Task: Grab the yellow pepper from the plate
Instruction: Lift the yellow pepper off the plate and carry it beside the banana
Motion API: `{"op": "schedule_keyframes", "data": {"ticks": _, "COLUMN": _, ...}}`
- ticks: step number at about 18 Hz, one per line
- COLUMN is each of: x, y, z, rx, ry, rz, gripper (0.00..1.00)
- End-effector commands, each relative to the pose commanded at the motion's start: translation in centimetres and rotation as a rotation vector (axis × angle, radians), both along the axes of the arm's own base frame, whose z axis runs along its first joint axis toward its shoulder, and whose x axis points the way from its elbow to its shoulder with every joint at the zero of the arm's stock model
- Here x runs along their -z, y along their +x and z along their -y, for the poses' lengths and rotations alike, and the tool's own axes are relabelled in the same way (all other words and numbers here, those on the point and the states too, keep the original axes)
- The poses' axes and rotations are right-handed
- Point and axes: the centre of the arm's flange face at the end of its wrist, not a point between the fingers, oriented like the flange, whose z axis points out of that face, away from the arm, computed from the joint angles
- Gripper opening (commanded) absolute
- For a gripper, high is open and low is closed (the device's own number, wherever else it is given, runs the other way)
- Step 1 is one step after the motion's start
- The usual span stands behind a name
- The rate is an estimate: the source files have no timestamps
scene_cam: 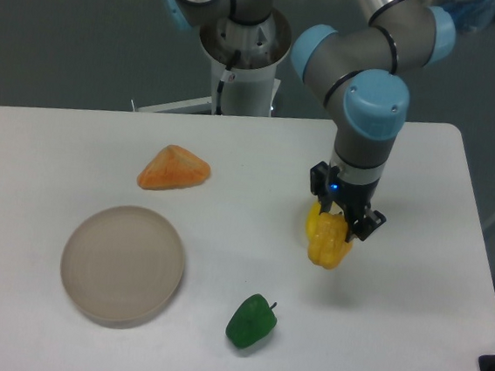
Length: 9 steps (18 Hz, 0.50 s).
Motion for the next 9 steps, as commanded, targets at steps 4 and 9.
{"op": "schedule_keyframes", "data": {"ticks": 4, "x": 0.2, "y": -1.2, "z": 0.9, "rx": 0.036, "ry": -0.013, "rz": -0.004, "gripper": 0.37}}
{"op": "schedule_keyframes", "data": {"ticks": 9, "x": 0.4, "y": -1.9, "z": 1.2, "rx": 0.032, "ry": -0.015, "rz": -0.001, "gripper": 0.38}}
